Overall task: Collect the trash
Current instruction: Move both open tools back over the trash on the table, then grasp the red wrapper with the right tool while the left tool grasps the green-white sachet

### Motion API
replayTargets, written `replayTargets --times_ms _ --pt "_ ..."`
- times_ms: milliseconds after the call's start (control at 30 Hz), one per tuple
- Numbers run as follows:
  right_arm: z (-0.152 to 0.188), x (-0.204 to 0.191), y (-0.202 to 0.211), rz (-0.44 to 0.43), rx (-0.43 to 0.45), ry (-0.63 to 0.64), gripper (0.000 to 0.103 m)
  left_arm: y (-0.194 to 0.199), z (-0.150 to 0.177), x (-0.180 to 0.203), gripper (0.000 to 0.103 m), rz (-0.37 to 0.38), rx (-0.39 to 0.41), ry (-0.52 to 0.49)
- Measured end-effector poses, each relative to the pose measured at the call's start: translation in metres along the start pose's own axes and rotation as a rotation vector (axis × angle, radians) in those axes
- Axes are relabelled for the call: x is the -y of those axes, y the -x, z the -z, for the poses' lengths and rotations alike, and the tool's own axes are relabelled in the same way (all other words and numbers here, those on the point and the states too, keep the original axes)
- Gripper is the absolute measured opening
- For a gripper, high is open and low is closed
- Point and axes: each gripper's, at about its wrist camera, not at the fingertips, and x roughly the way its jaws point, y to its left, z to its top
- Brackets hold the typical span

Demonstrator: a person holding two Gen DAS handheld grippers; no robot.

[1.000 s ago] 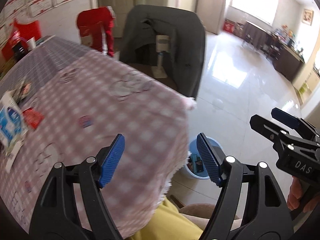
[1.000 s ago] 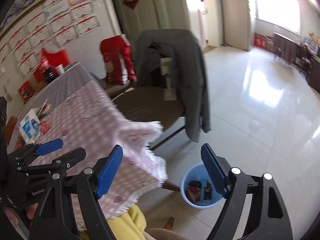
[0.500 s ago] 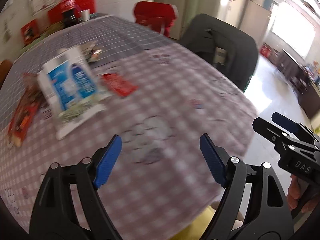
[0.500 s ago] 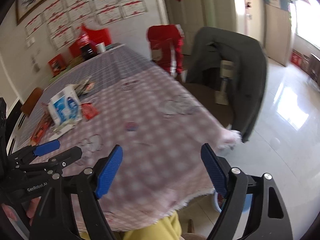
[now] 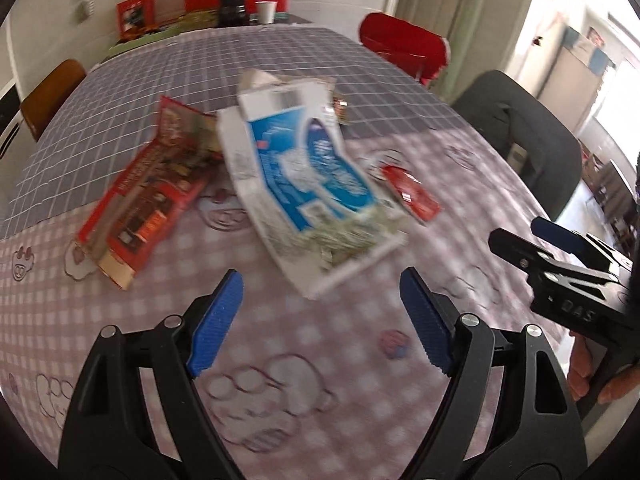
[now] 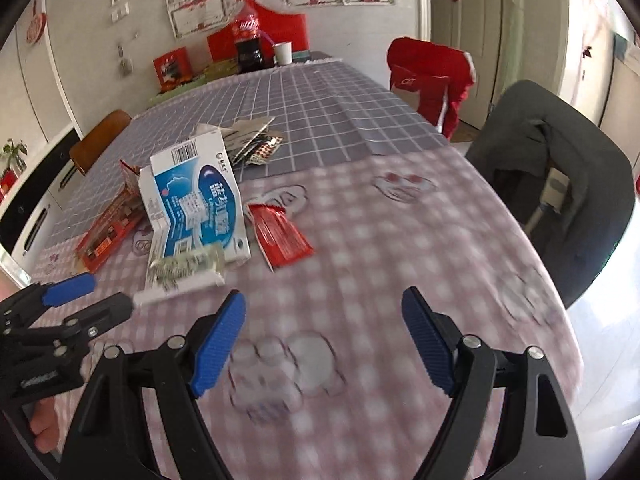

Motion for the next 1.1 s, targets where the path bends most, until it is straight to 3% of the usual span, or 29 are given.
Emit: replayTargets --times_ms 400,433,467,500,633,833,1000,1033,1100 --pt "-0.043 -0.022 -0.090 0.032 -0.088 -0.013 0.078 -0.031 -0.033 -0.039 0.080 -0.010 -0.045 0.006" --pt "-0.043 -0.022 -0.096 0.034 -0.096 -0.015 0.072 -0.033 -0.035 -0.040 0.080 -0.004 -0.050 -0.001" --pt "-0.043 -0.023 -0.100 0.042 -0.099 -0.010 0.060 -0.036 -0.036 -0.038 0.080 0.009 -0.061 -0.020" --pt "-0.042 -0.025 -0.100 0.067 -0.079 0.009 0.033 -0.038 -0.037 -0.036 0.080 0.015 -0.071 -0.037" --pt "-0.037 -0.025 -0.090 0.029 -0.072 0.013 0.032 -0.046 -0.038 -0.023 0.080 0.021 -0.098 -0.127" --pt "-0.009 -0.009 -0.050 -0.010 -0.044 -0.089 0.032 -0.057 -0.037 -0.002 0.080 0.150 -0.178 -0.301" --pt "0.015 0.000 -0.020 0.004 -0.016 -0.127 0.032 -0.074 -0.035 0.017 0.080 0.091 -0.237 -0.419" --pt "0.017 0.002 -0.017 0.000 -0.014 -0.133 0.032 -0.080 -0.034 0.022 0.080 0.052 -0.247 -0.452" --pt "0.022 0.006 -0.012 0.000 -0.011 -0.146 0.032 -0.085 -0.035 0.026 0.083 0.024 -0.228 -0.468"
